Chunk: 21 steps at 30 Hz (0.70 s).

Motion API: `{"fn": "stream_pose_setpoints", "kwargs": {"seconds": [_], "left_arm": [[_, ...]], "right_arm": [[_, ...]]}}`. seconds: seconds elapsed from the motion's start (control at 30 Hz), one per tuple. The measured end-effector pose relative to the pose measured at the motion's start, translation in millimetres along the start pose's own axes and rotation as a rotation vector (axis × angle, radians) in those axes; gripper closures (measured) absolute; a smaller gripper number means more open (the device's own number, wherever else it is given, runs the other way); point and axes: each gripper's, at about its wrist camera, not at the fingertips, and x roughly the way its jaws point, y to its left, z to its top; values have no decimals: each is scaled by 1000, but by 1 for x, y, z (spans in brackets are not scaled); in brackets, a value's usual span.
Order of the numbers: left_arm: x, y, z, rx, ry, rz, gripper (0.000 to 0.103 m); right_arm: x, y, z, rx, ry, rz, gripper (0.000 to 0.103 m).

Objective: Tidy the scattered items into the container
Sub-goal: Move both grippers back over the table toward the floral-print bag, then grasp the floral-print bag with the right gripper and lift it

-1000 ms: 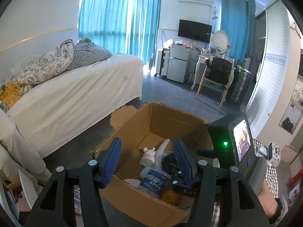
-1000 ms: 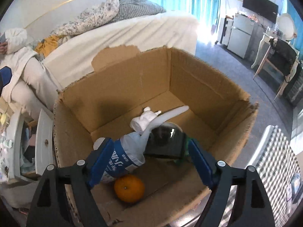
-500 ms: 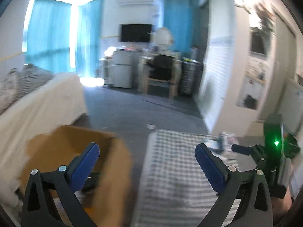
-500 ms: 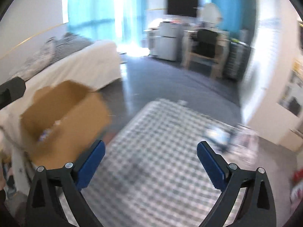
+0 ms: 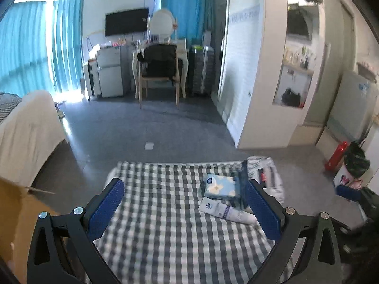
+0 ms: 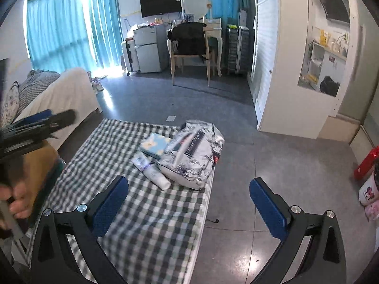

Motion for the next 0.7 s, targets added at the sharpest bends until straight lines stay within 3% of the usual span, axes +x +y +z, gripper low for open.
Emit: {"fn": "stream_pose_setpoints", "kwargs": {"seconds": [0.17,0.5,0.53,0.6,0.63,0.7], "left_arm": [[52,-21,0,55,46,0,0],[73,-33,-7,119,23,-21,0],[76,-32,-7,117,27,-26,0],[81,-28,-8,117,37,-30,0],[83,-26,-8,118,42,-28,0],[86,-22,-9,116,48,-28,0]], "right_arm": [[25,-14,-1,-1,15,-19,0],[111,-29,24,136,150,3,1],[119,-29,25,140,165,-4,6],[132,-28,25,135,202,-16,32],[137,-26,25,127,221,-17,56],[140,-23,24,104,233,-28,58]]}}
